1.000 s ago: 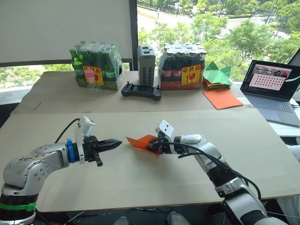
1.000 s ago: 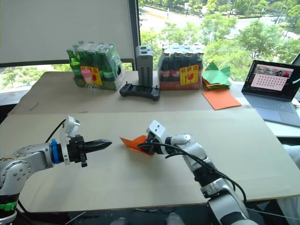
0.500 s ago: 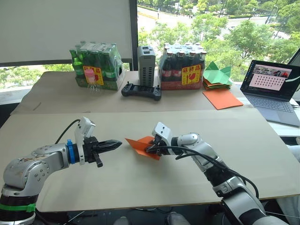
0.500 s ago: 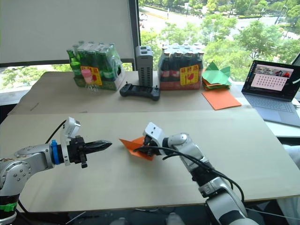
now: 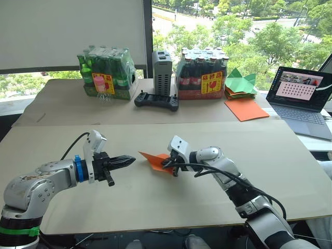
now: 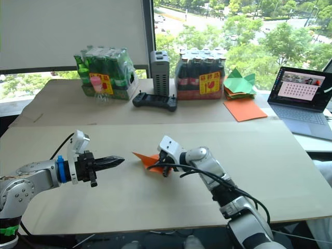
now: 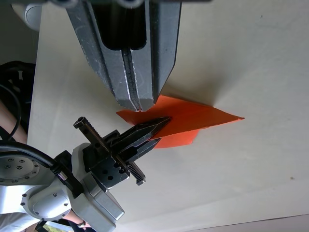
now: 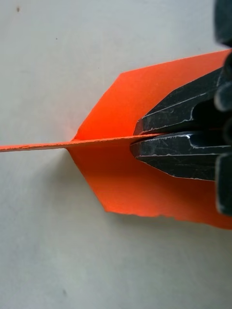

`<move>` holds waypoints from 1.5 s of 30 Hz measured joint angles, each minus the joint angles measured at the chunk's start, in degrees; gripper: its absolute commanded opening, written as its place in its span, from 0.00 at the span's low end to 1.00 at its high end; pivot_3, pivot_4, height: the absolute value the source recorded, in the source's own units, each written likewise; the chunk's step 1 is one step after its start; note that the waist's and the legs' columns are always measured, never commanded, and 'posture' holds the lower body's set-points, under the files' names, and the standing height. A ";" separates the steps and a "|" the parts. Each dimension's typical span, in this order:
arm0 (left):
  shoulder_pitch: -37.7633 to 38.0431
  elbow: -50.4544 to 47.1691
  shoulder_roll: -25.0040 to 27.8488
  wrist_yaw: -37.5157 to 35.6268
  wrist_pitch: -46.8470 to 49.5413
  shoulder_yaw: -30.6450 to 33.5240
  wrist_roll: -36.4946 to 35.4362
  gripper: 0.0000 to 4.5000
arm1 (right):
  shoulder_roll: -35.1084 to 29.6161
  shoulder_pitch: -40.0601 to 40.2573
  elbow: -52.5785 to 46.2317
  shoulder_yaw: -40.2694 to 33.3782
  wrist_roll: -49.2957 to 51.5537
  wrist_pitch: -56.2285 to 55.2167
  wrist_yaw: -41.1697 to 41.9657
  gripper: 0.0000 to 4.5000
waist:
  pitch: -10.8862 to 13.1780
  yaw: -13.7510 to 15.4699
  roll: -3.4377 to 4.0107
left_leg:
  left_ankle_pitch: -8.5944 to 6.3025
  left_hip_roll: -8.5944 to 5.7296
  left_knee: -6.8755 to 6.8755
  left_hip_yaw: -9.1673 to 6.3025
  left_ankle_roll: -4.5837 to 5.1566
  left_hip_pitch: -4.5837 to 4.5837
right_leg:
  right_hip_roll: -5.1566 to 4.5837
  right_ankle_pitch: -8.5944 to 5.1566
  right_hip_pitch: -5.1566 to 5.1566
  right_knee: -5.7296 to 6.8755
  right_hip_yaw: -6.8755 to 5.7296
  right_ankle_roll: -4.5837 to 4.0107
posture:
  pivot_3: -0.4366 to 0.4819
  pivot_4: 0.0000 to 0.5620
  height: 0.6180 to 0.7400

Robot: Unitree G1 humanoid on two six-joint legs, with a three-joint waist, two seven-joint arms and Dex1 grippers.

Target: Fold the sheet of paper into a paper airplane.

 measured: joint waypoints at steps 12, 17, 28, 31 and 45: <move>-0.54 0.25 -1.38 -0.24 -0.64 -2.57 0.48 0.00 | -6.90 4.33 -5.67 -14.36 -0.64 10.24 -15.96 0.01 | 0.00 0.35 0.00 | 0.00 -0.04 0.00 0.01 0.00 -0.03 | -0.03 0.00 0.01 -0.03 0.00 0.00 | 0.48 0.27 1.00; -2.87 3.15 -2.45 -0.93 -2.66 -4.06 2.36 0.00 | -10.40 8.02 -5.14 -22.87 -1.71 11.97 -24.60 0.01 | 0.00 0.19 0.00 | 0.00 -0.05 0.00 0.04 0.00 -0.04 | -0.03 0.00 0.01 -0.03 0.02 0.00 | 0.48 0.27 1.00; -5.05 7.01 -3.78 -3.06 -4.13 -6.61 4.83 0.00 | -10.69 12.23 -4.18 -32.14 -2.10 14.35 -37.46 0.01 | 0.00 -0.63 0.00 | 0.00 -0.04 -0.01 0.08 0.01 -0.01 | -0.01 0.00 0.02 0.00 0.09 0.00 | 0.48 0.27 1.00; -5.31 7.04 -3.78 -3.23 -4.13 -6.61 4.98 0.00 | -10.68 12.20 -3.99 -33.18 -2.19 14.07 -40.16 0.01 | 0.00 -0.66 0.00 | 0.00 -0.04 -0.01 0.08 0.01 -0.01 | -0.02 0.00 0.02 -0.01 0.09 0.00 | 0.48 0.27 1.00; -5.22 7.74 -3.78 -3.07 -4.12 -6.17 5.41 0.00 | -9.81 11.41 -2.17 -33.37 -2.41 13.16 -42.90 0.35 | 0.00 -0.78 0.00 | 0.00 -0.03 -0.01 0.07 0.01 0.00 | -0.01 0.00 0.02 0.00 0.09 0.01 | 0.48 0.27 1.00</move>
